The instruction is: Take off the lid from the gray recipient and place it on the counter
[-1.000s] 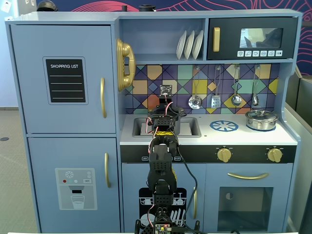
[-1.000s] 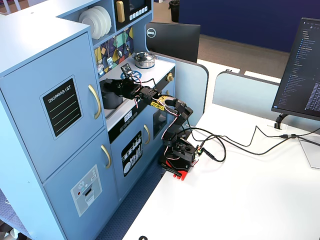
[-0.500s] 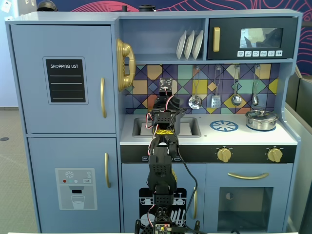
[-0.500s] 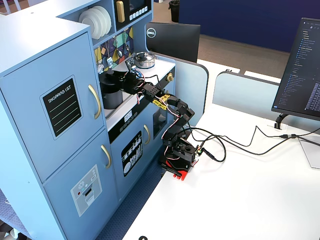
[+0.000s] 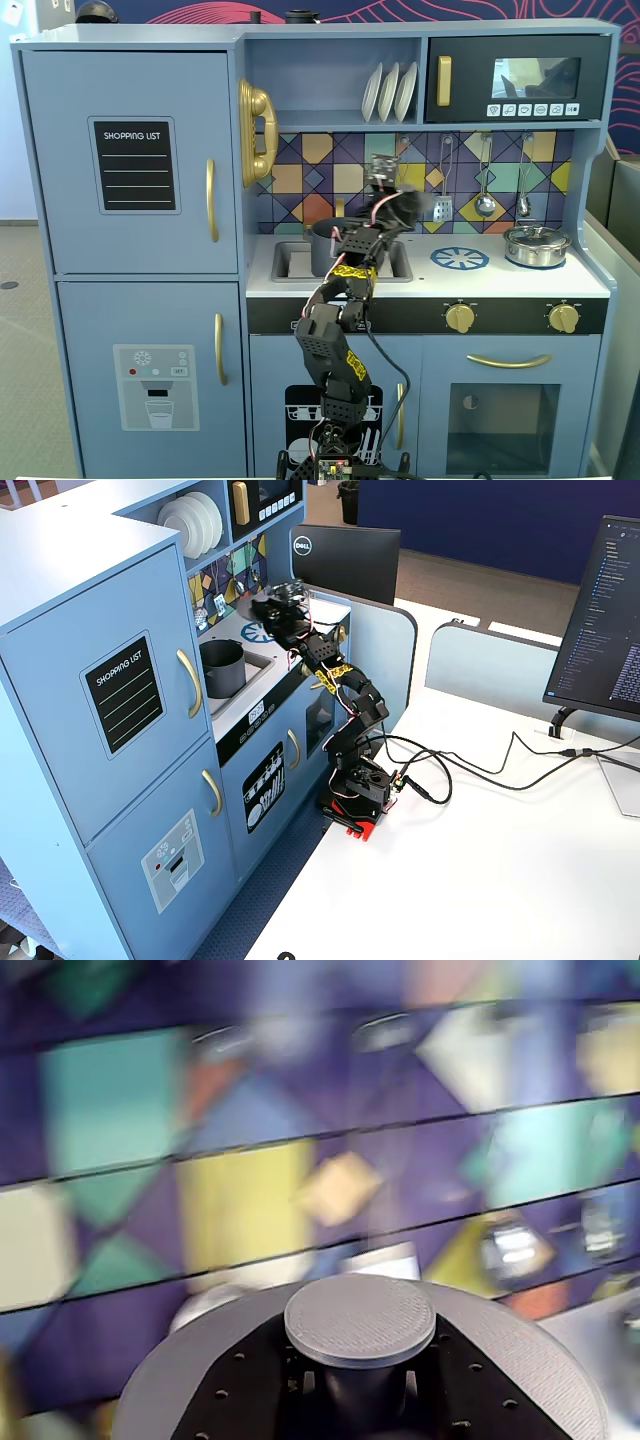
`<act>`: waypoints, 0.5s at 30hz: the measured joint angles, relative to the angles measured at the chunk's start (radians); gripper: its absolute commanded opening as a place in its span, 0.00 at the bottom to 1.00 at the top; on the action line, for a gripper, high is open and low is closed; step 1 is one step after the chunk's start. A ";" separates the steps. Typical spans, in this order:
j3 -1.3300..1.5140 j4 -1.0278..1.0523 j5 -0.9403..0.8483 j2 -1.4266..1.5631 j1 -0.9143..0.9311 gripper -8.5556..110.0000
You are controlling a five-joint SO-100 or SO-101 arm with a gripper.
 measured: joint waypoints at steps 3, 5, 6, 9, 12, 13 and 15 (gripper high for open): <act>0.038 -0.067 0.000 -0.034 0.038 0.07; 0.058 -0.094 0.005 -0.061 0.066 0.07; 0.072 -0.104 0.008 -0.072 0.080 0.07; 0.110 -0.140 0.008 -0.097 0.107 0.07; 0.127 -0.176 0.009 -0.127 0.114 0.07; 0.132 -0.184 0.009 -0.138 0.121 0.07; 0.146 -0.199 0.009 -0.152 0.129 0.07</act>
